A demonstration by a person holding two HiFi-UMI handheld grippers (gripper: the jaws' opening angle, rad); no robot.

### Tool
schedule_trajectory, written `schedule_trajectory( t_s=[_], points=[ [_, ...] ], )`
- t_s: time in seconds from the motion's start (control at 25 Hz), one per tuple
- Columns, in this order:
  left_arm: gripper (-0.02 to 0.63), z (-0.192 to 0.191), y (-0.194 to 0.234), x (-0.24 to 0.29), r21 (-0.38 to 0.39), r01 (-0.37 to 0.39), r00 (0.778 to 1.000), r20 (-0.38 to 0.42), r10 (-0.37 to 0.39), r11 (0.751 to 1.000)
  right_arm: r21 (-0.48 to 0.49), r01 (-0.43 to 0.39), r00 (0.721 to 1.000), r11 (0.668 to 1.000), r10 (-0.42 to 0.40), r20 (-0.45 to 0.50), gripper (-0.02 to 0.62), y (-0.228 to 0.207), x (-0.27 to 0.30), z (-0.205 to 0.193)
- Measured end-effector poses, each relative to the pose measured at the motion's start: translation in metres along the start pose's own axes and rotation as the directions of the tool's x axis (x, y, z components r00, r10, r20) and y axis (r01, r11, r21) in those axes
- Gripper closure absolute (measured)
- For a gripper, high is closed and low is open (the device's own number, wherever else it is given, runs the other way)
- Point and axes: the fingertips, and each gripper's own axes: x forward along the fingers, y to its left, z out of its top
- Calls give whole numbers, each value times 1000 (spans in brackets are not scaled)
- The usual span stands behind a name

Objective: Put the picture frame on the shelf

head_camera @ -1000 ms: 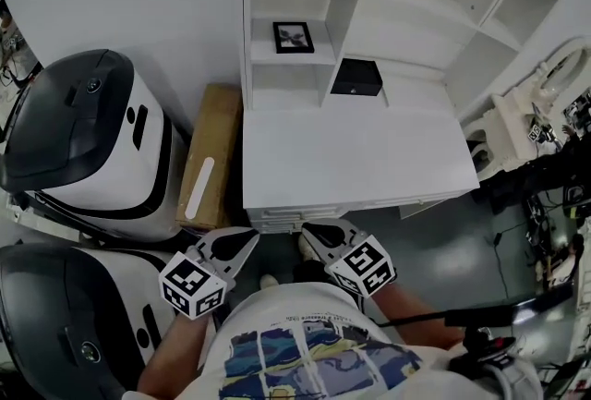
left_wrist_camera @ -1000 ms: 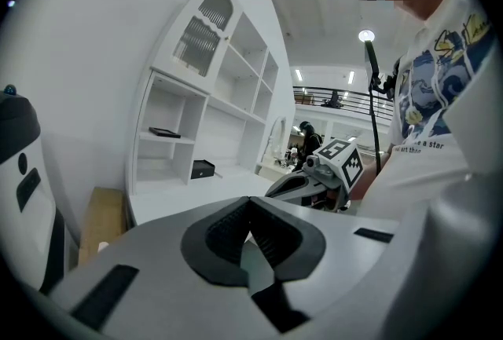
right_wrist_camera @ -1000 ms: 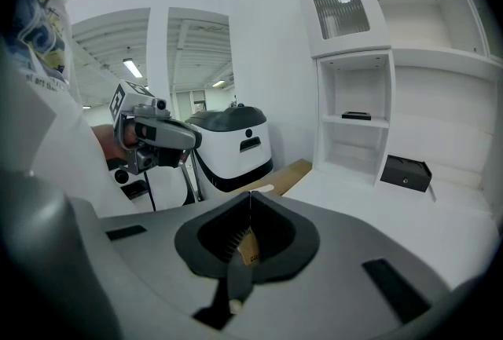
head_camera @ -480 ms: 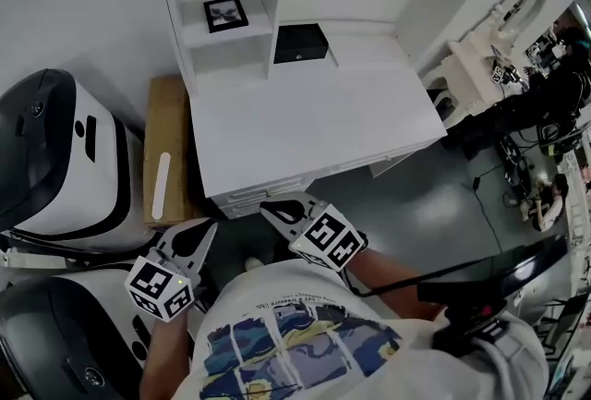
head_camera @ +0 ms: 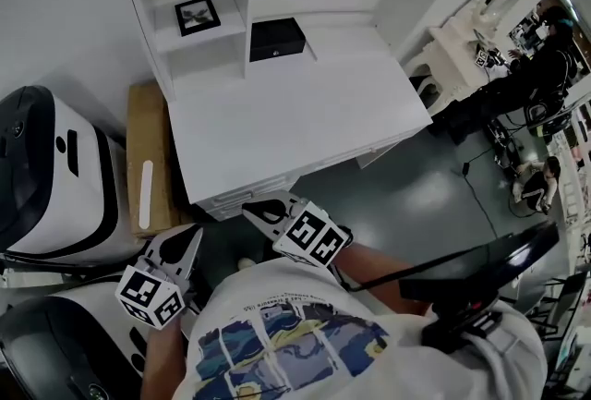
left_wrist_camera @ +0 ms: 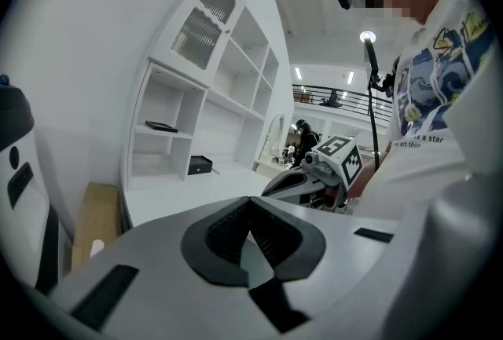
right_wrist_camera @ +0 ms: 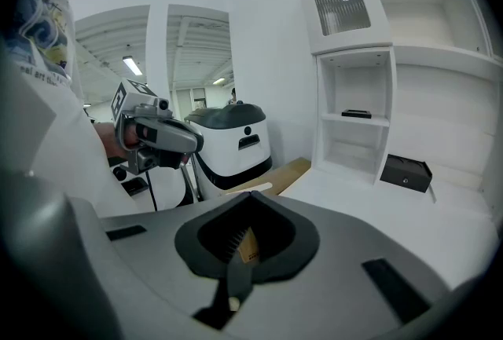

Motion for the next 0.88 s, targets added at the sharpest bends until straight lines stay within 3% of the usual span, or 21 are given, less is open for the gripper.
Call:
schedule_trajectory(
  t_s=[0.44,0.88],
  points=[
    [594,7,16,20,2,7,1000,-26,-7,1000,38,-18,1000,999,18,16,571,-20,11,10],
    [594,26,34,64,7,14,999,-38,-14,1000,55,-14,1000,998,13,10,571,-70,15,12]
  ],
)
